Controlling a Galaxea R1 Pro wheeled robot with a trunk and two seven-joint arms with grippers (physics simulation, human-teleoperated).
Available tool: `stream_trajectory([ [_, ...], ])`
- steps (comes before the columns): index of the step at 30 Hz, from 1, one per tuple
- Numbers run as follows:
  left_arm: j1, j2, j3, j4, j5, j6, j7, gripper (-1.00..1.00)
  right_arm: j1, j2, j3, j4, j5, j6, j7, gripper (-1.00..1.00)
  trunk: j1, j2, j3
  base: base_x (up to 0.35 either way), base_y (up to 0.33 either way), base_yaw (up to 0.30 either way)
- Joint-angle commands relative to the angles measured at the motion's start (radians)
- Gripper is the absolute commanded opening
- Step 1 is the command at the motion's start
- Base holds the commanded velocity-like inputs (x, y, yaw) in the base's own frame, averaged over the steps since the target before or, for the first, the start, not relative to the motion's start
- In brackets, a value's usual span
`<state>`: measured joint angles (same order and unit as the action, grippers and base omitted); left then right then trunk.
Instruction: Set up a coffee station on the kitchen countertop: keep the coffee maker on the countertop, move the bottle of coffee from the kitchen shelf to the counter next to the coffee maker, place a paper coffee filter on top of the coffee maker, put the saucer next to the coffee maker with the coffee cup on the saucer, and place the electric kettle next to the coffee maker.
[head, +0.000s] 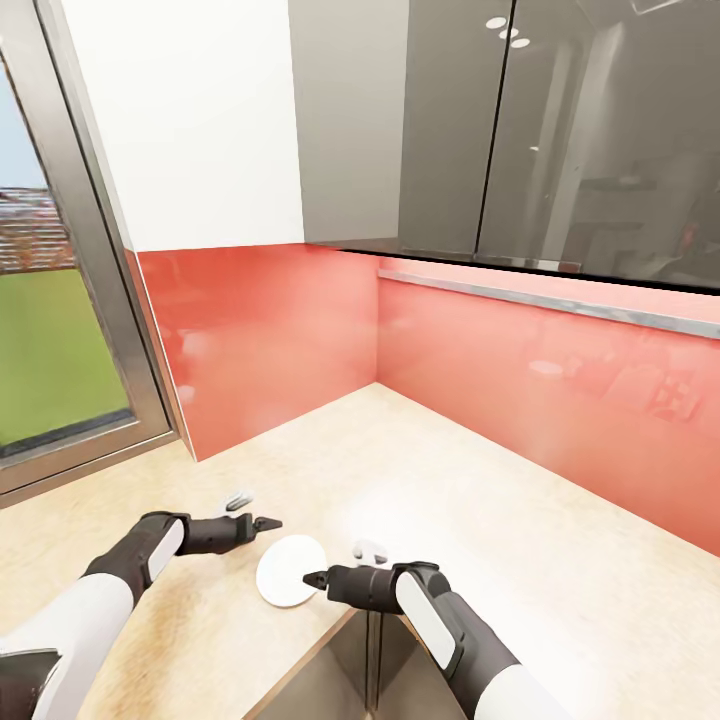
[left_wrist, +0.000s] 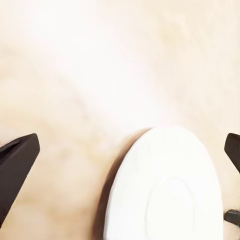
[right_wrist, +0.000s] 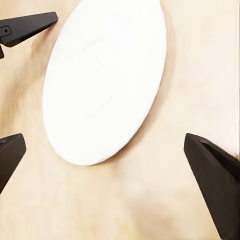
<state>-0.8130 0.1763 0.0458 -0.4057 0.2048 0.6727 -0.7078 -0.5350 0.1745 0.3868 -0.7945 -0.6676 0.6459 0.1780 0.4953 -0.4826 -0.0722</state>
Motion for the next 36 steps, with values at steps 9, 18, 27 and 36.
stream_trajectory([
  [9, 0.0, -0.004, -0.001, 0.036, -0.007, 0.014, -0.003, 1.0, -0.001, 0.0, 0.0, 0.003, 0.01, -0.005, 0.0, 1.0, 0.001, -0.001, -0.002, 0.0, 0.0, 0.0],
  [18, 0.001, -0.006, -0.001, 0.041, -0.01, 0.02, -0.012, 1.0, -0.001, 0.0, 0.0, 0.004, 0.01, -0.005, -0.001, 1.0, 0.001, -0.001, -0.002, 0.0, 0.0, 0.0],
  [27, 0.018, -0.016, -0.002, 0.042, -0.011, 0.026, -0.109, 1.0, -0.001, 0.0, 0.0, 0.004, 0.01, -0.006, -0.003, 1.0, 0.001, -0.001, -0.002, 0.0, 0.0, 0.0],
  [36, 0.034, -0.018, -0.003, 0.045, -0.011, 0.028, -0.139, 1.0, -0.002, 0.0, 0.0, 0.035, 0.011, -0.036, -0.004, 1.0, 0.001, -0.001, -0.002, 0.0, 0.0, 0.0],
])
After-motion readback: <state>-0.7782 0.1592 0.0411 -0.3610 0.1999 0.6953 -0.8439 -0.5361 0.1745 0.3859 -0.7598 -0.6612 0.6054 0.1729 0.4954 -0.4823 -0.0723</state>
